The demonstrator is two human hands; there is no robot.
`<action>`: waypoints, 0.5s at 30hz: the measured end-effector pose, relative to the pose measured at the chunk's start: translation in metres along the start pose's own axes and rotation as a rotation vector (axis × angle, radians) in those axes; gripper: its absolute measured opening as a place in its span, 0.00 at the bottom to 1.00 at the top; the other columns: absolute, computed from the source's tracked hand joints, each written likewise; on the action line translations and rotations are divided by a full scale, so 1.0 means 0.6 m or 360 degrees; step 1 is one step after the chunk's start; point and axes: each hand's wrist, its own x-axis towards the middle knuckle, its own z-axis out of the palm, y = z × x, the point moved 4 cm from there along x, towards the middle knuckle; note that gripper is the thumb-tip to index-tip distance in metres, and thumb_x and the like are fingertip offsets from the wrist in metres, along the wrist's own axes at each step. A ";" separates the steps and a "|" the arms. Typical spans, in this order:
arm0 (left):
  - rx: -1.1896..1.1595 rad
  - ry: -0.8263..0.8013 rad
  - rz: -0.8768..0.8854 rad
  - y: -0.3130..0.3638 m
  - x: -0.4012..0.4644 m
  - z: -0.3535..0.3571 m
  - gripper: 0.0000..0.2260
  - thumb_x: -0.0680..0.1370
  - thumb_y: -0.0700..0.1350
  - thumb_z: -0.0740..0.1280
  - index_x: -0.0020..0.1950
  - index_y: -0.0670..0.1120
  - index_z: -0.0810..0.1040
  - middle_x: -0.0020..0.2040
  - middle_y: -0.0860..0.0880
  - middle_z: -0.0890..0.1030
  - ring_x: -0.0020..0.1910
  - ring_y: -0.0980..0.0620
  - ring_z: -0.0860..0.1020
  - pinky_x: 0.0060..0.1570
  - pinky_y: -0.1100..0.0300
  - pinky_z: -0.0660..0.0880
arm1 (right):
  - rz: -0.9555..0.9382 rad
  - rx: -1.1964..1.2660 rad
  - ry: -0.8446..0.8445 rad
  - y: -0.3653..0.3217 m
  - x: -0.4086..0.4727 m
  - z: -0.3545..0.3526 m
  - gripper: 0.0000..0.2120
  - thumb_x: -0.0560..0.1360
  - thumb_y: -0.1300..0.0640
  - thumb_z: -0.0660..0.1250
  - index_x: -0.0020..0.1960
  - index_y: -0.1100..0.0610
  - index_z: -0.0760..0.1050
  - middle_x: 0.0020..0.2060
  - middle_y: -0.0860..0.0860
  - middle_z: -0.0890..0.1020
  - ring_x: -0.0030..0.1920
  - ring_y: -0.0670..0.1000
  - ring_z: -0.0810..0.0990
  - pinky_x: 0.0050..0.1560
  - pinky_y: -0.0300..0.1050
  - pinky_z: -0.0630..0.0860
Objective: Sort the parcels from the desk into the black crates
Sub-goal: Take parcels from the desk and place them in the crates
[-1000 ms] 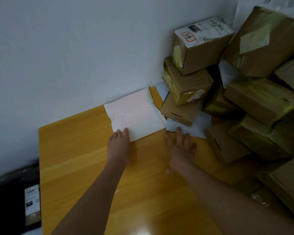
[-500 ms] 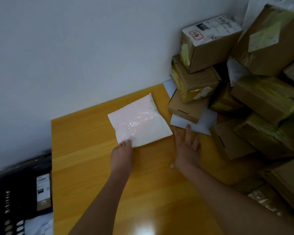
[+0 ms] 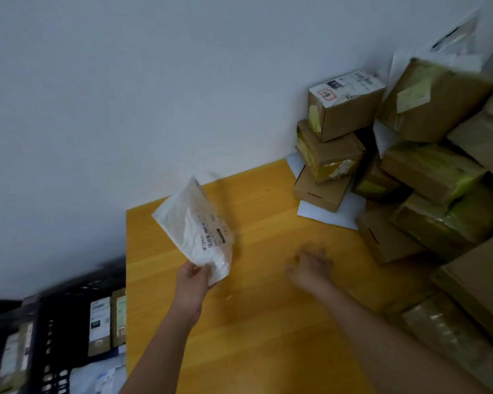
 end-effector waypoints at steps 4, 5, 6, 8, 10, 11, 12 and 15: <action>-0.0373 -0.0206 -0.0221 0.003 -0.019 -0.032 0.16 0.80 0.31 0.58 0.61 0.44 0.78 0.55 0.45 0.84 0.49 0.47 0.82 0.41 0.56 0.79 | 0.0014 0.1322 -0.0354 -0.053 -0.056 0.043 0.28 0.77 0.37 0.63 0.72 0.50 0.68 0.69 0.53 0.72 0.67 0.58 0.73 0.59 0.56 0.75; -0.0424 -0.0259 -0.0265 0.002 -0.026 -0.043 0.16 0.79 0.30 0.58 0.62 0.43 0.77 0.56 0.44 0.84 0.49 0.47 0.83 0.39 0.57 0.80 | 0.0064 0.1684 -0.0565 -0.068 -0.072 0.061 0.26 0.76 0.36 0.64 0.69 0.49 0.69 0.66 0.54 0.75 0.63 0.58 0.76 0.55 0.58 0.78; -0.0439 -0.0317 -0.0291 0.000 -0.033 -0.055 0.16 0.79 0.30 0.58 0.62 0.42 0.77 0.56 0.44 0.84 0.47 0.48 0.83 0.37 0.57 0.80 | 0.0065 0.1934 -0.0724 -0.083 -0.086 0.077 0.24 0.76 0.38 0.64 0.66 0.50 0.71 0.62 0.56 0.78 0.60 0.59 0.79 0.53 0.60 0.80; -0.0435 -0.0385 -0.0324 -0.012 -0.043 -0.085 0.16 0.79 0.30 0.58 0.62 0.41 0.77 0.55 0.43 0.84 0.43 0.48 0.83 0.33 0.58 0.79 | -0.0006 0.2235 -0.0788 -0.105 -0.106 0.098 0.18 0.78 0.47 0.67 0.64 0.55 0.73 0.57 0.57 0.82 0.55 0.59 0.82 0.51 0.59 0.81; -0.0408 -0.0382 -0.0345 -0.030 -0.052 -0.127 0.15 0.80 0.31 0.58 0.61 0.42 0.78 0.54 0.43 0.84 0.46 0.47 0.82 0.35 0.57 0.80 | -0.0107 0.2394 -0.0707 -0.124 -0.125 0.112 0.15 0.78 0.57 0.68 0.64 0.57 0.75 0.52 0.55 0.85 0.50 0.56 0.85 0.46 0.51 0.84; -0.0383 -0.0380 -0.0349 -0.039 -0.057 -0.150 0.14 0.80 0.31 0.59 0.61 0.42 0.78 0.53 0.43 0.84 0.46 0.46 0.81 0.37 0.57 0.81 | -0.0142 0.2424 -0.0661 -0.133 -0.135 0.118 0.13 0.78 0.60 0.67 0.62 0.57 0.75 0.50 0.54 0.85 0.48 0.54 0.85 0.43 0.47 0.83; -0.0361 -0.0390 -0.0348 -0.049 -0.062 -0.173 0.14 0.80 0.32 0.59 0.61 0.42 0.78 0.52 0.43 0.83 0.45 0.46 0.79 0.37 0.58 0.80 | -0.0166 0.2425 -0.0619 -0.142 -0.146 0.124 0.12 0.78 0.62 0.67 0.61 0.57 0.76 0.50 0.54 0.85 0.47 0.53 0.85 0.41 0.45 0.83; -0.0356 -0.0410 -0.0311 -0.064 -0.084 -0.236 0.16 0.80 0.32 0.60 0.61 0.46 0.79 0.53 0.47 0.83 0.49 0.46 0.79 0.43 0.56 0.79 | -0.0232 0.2306 -0.0485 -0.165 -0.175 0.137 0.13 0.79 0.65 0.67 0.61 0.57 0.75 0.52 0.54 0.84 0.48 0.53 0.84 0.43 0.44 0.83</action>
